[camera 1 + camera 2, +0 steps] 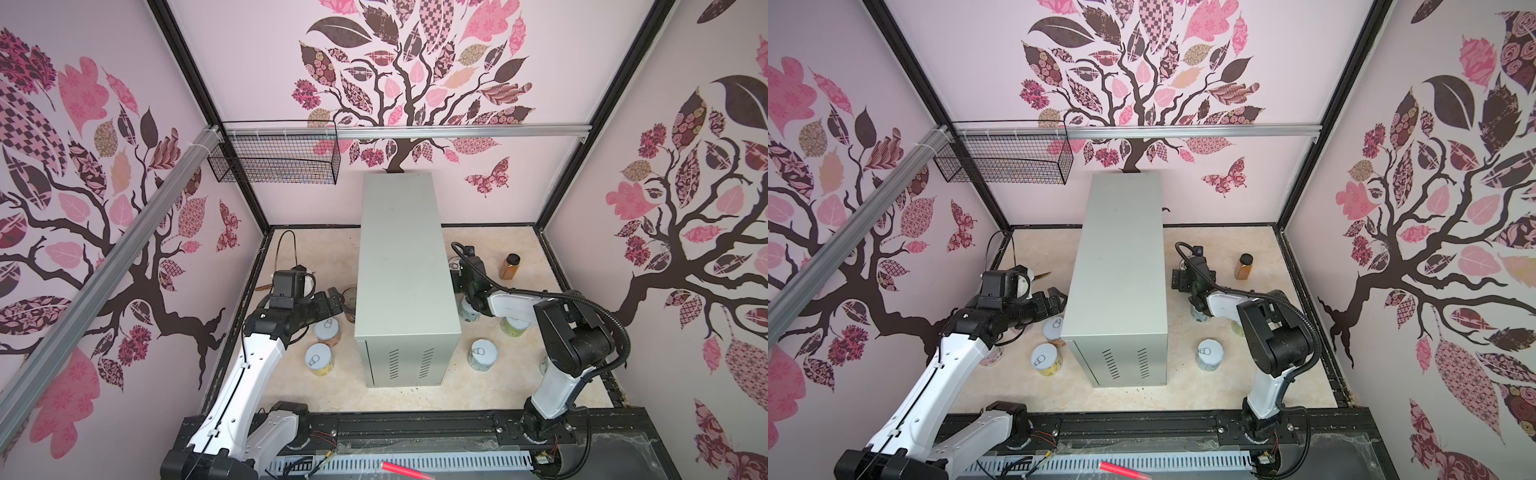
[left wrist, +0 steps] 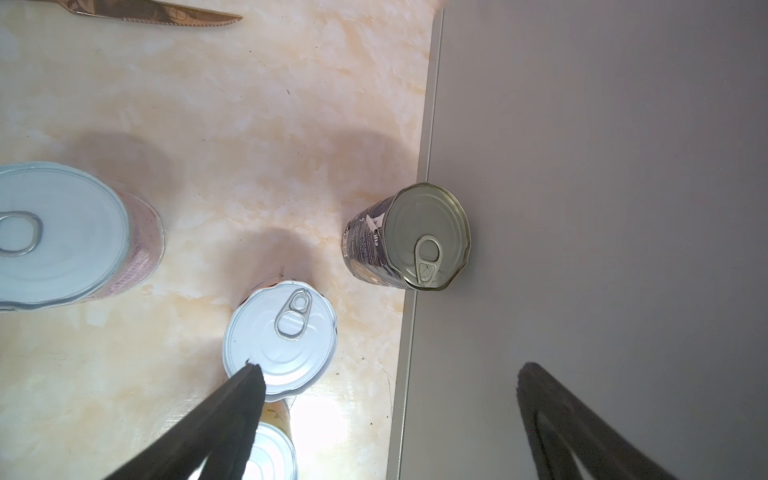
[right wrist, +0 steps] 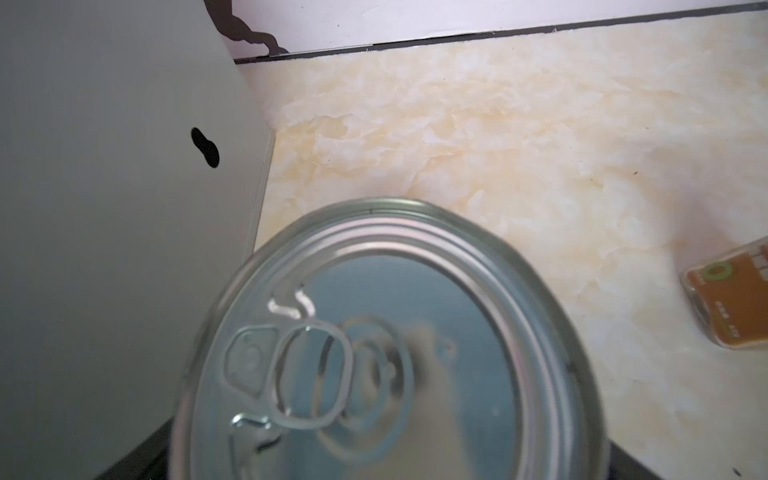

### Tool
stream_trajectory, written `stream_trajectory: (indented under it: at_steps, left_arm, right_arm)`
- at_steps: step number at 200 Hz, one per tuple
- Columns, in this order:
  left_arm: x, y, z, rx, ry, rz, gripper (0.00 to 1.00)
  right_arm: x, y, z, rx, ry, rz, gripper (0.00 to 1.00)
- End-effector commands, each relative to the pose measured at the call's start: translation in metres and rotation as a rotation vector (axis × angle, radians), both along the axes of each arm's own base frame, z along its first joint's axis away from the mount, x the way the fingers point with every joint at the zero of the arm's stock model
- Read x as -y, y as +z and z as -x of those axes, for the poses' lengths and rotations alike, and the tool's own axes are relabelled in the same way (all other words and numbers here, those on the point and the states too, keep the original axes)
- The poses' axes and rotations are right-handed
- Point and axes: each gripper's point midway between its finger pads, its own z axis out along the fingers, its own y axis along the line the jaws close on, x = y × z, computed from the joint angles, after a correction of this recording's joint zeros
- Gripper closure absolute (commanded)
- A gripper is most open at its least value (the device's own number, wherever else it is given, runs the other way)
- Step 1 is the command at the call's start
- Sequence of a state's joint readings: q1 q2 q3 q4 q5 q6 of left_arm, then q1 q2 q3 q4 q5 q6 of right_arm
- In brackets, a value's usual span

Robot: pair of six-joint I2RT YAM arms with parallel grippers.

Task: Place and organize the canned foods onto the counter
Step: 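Close the right gripper around the blue-labelled can and hold it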

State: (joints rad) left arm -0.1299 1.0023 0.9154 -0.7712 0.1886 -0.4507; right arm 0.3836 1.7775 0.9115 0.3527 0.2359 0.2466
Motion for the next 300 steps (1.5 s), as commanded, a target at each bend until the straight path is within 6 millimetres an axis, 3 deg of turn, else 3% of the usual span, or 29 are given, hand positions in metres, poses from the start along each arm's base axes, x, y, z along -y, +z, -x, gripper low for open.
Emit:
stream_trajectory:
  at_steps: [1, 80, 149, 224, 266, 300]
  left_arm:
    - [0.002, 0.005, -0.002, 0.029, -0.013, 0.002, 0.02]
    - [0.001, 0.003, -0.003, 0.022, -0.010, 0.003, 0.02]
    - [-0.002, 0.006, -0.003, 0.034, 0.000, 0.005, 0.02]
    - [-0.006, 0.011, 0.000, 0.064, 0.013, -0.006, 0.02]
    - [-0.006, 0.014, 0.002, 0.083, 0.011, -0.005, 0.02]
    - [-0.008, 0.017, 0.006, 0.109, 0.016, -0.008, 0.02]
  right_arm:
    - [-0.010, 0.001, -0.010, 0.037, 0.026, -0.036, 0.00]
    - [-0.014, -0.005, -0.018, 0.041, 0.041, -0.019, 0.01]
    - [-0.022, -0.009, -0.021, 0.037, 0.074, -0.034, 0.19]
    - [-0.018, 0.020, -0.016, 0.060, 0.064, -0.040, 0.43]
    - [-0.008, 0.035, -0.017, -0.002, 0.010, -0.014, 0.45]
    - [-0.003, 0.060, -0.013, -0.005, -0.003, -0.015, 0.46]
